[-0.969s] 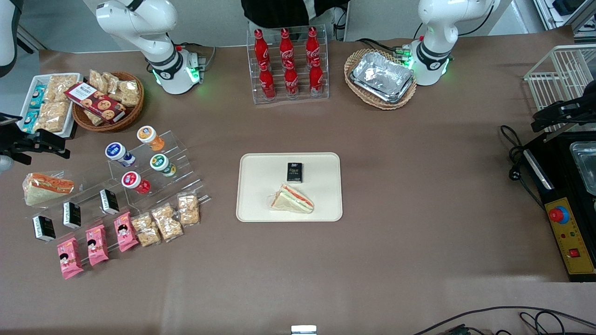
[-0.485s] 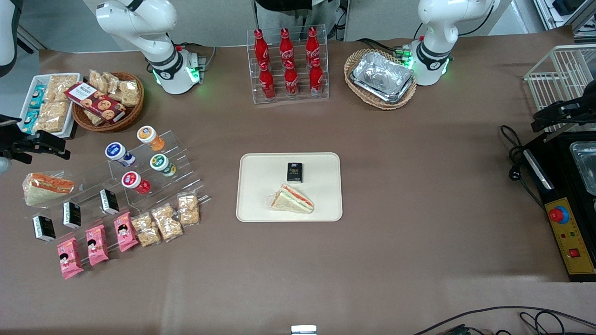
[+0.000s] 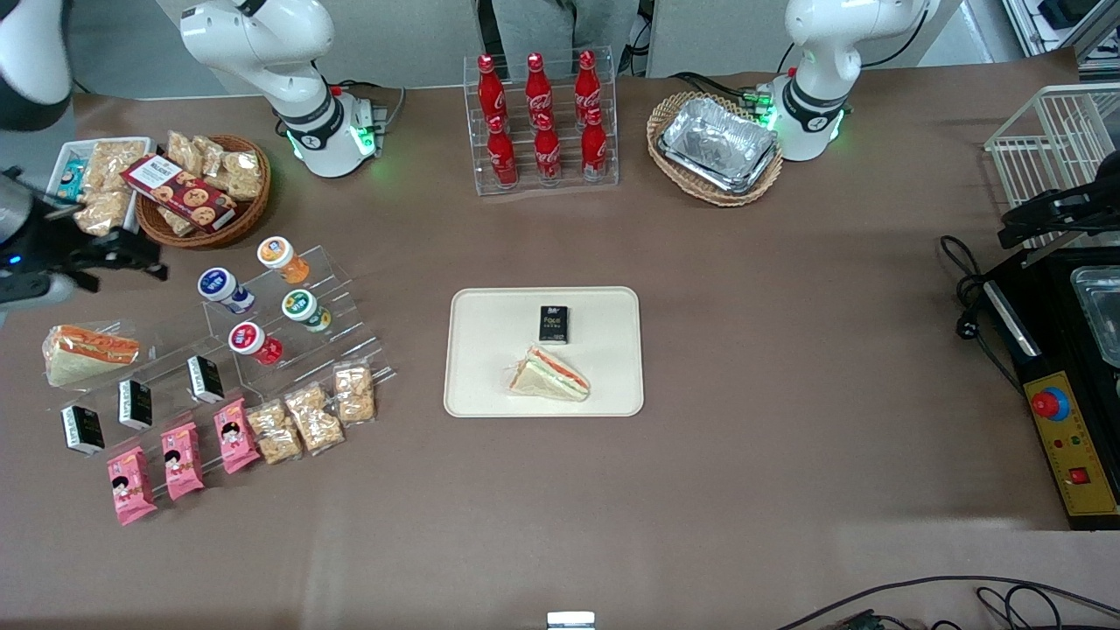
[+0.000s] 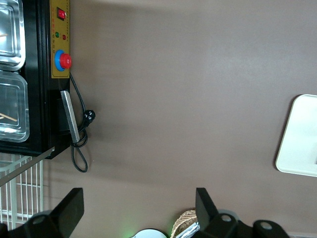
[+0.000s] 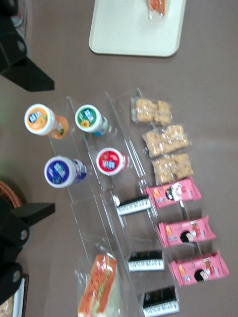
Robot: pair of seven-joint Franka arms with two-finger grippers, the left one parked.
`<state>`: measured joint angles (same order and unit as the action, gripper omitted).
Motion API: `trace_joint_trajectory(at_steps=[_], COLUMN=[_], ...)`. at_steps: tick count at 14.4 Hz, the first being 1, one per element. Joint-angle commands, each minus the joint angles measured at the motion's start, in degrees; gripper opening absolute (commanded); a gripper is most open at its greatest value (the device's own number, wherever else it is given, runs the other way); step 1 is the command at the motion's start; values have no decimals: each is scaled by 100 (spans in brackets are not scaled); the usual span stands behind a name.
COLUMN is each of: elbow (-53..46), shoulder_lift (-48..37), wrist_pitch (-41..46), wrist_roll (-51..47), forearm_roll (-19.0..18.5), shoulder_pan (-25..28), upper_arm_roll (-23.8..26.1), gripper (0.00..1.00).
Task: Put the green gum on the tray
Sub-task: 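Lower the open right gripper over the green-lidded bottle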
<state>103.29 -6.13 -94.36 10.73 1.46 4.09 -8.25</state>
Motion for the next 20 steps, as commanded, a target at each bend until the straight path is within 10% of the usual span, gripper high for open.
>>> trace_joint_trajectory(at_steps=[1,11,20], elbow=[1937,2810,4041], shoulder_lift=[-1528,-1998,-1076], wrist_pitch=[-863,-1355,-3727], wrist_roll=[-746,-1214,-1214], forearm_roll=[91,100,109], shoulder_pan=[118,250,259], upper_arm_roll=[349,614,605], gripper=[100,100,100])
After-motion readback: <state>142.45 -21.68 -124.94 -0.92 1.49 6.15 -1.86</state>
